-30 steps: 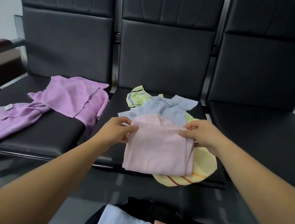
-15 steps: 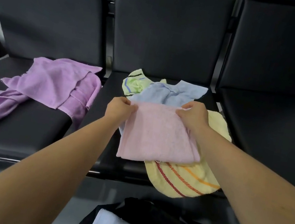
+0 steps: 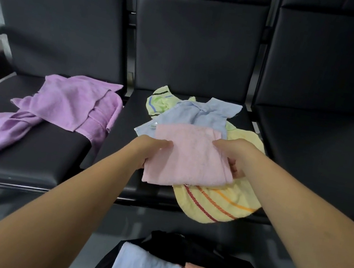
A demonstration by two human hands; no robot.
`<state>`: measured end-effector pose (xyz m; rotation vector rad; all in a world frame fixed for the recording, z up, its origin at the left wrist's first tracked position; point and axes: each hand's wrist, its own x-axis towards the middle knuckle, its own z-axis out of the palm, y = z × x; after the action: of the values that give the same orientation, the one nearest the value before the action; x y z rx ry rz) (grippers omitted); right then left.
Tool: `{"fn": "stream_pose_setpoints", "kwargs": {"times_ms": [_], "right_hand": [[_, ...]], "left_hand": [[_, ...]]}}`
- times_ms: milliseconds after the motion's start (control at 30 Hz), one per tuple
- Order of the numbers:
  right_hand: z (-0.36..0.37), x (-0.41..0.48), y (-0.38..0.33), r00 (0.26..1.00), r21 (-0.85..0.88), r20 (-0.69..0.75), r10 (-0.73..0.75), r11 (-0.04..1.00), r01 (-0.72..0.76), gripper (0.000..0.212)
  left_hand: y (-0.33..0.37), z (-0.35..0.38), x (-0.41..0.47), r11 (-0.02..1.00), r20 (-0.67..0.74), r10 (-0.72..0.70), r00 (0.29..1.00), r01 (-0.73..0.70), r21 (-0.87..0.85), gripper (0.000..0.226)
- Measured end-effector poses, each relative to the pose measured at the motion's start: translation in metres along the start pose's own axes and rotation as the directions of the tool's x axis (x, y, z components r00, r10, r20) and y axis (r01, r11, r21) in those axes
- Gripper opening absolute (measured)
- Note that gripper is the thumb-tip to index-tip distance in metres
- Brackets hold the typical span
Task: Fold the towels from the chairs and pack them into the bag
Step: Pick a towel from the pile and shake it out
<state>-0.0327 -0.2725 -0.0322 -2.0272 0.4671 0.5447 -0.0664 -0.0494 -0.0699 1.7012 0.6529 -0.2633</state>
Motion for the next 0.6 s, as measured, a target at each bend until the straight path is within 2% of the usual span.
{"fn": "stream_pose_setpoints", "kwargs": {"times_ms": [67,200,300,400,500,600], "right_hand": [[0.004,-0.001,0.003,0.999,-0.007,-0.014,-0.038,0.999,0.038,0.045],[0.011,-0.004,0.002,0.995,-0.01,-0.029,-0.098,0.995,0.098,0.058],[0.008,-0.005,0.0,0.979,-0.016,-0.08,-0.187,0.982,0.186,0.048],[0.006,-0.009,0.001,0.971,-0.028,-0.108,-0.212,0.977,0.21,0.038],[0.006,-0.015,0.008,0.976,0.021,-0.112,-0.186,0.982,0.19,0.039],[0.008,-0.028,0.013,0.969,0.031,-0.151,-0.195,0.979,0.202,0.036]], "left_hand": [[-0.001,0.001,-0.002,0.999,-0.004,0.04,0.999,-0.04,0.016,0.071],[-0.002,0.003,-0.003,0.98,-0.023,0.196,0.98,-0.196,0.014,0.043],[-0.002,0.003,-0.002,0.953,-0.078,0.299,0.951,-0.293,0.079,0.029],[-0.003,0.001,-0.001,0.912,-0.105,0.38,0.919,-0.353,0.21,0.018],[-0.007,-0.001,-0.005,0.922,-0.132,0.32,0.938,-0.276,0.27,0.025],[-0.011,-0.005,-0.014,0.995,-0.081,0.097,0.992,-0.095,0.02,0.047]]}}
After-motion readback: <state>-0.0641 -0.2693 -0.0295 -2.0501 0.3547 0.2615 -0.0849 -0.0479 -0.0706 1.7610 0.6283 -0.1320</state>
